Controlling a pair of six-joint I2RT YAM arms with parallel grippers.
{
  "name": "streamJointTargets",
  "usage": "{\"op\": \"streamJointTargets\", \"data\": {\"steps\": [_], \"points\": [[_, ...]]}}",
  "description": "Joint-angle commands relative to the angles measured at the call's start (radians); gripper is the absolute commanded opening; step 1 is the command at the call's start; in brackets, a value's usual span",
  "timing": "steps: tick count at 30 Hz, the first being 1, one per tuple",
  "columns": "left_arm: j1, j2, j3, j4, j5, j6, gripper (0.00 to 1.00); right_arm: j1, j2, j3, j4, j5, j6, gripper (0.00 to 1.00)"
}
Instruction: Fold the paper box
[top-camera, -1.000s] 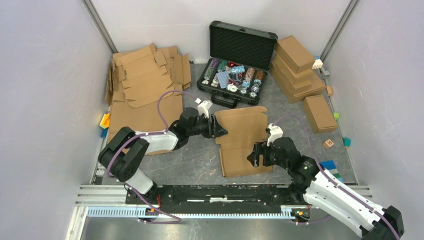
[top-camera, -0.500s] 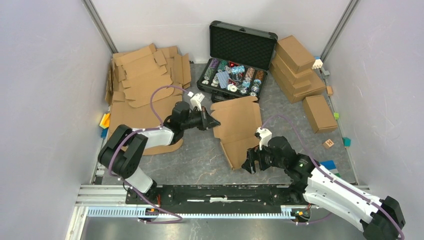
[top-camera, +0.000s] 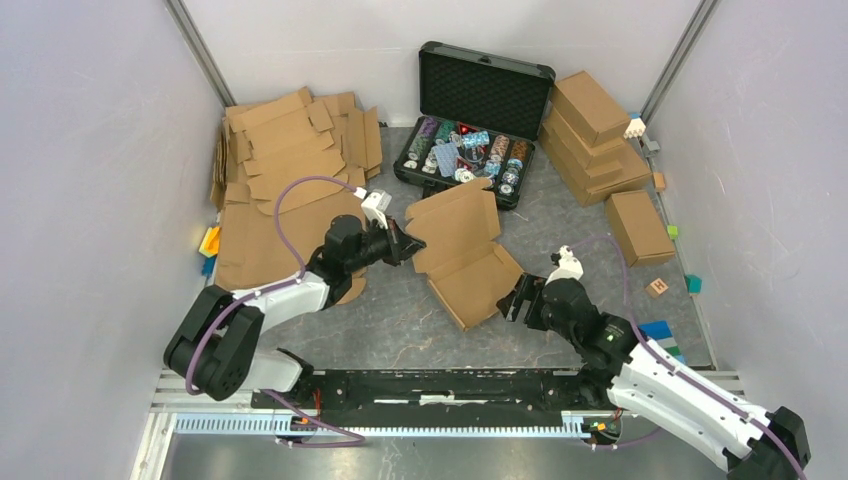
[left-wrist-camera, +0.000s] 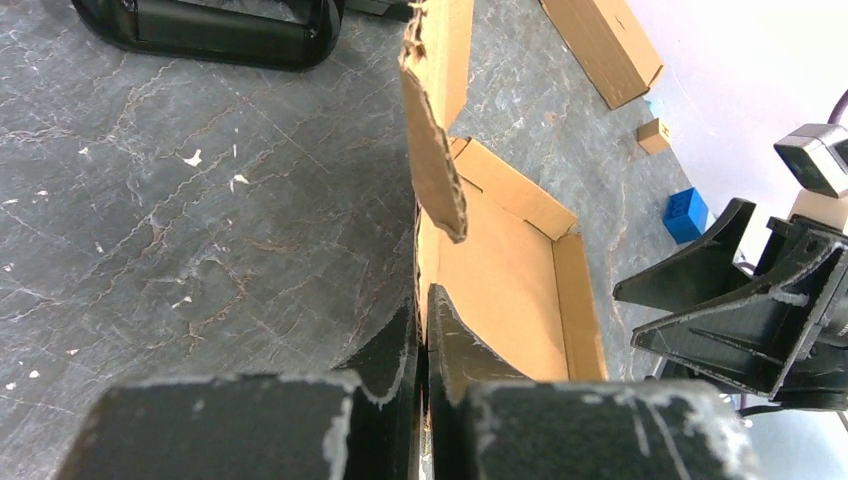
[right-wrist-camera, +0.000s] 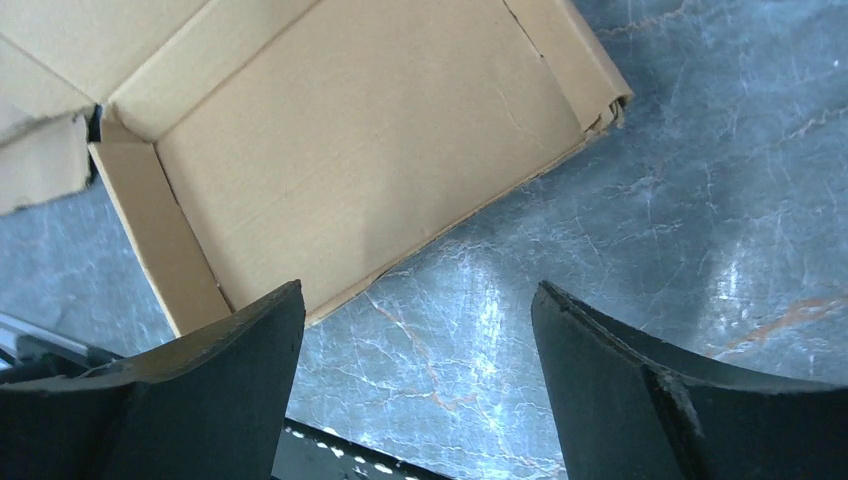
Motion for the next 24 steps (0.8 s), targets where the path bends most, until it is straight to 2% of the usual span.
{"op": "streamJointTargets", "data": {"steps": [1, 5, 7, 11, 13, 24], "points": [[-0.025, -0.031, -0.011, 0.01, -0.041, 0.071, 0.08, 0.004, -0.012, -0.035, 0.061, 0.059, 0.184, 0.87], [-0.039, -0.032, -0.018, 0.006, -0.04, 0.079, 0.12, 0.003, 0.063, -0.052, 0.162, -0.012, 0.208, 0.83], [-0.04, -0.025, -0.018, 0.012, -0.031, 0.077, 0.18, 0.003, 0.109, -0.054, 0.199, -0.032, 0.21, 0.78], [-0.04, 0.033, -0.011, 0.044, 0.026, 0.054, 0.39, 0.003, 0.179, -0.047, 0.23, -0.027, 0.21, 0.7], [-0.039, 0.065, -0.001, 0.047, 0.037, 0.044, 0.43, 0.003, 0.193, -0.047, 0.235, -0.013, 0.207, 0.68], [-0.045, 0.193, 0.037, 0.12, 0.138, -0.014, 0.42, 0.003, 0.238, -0.062, 0.274, 0.008, 0.21, 0.61]]}}
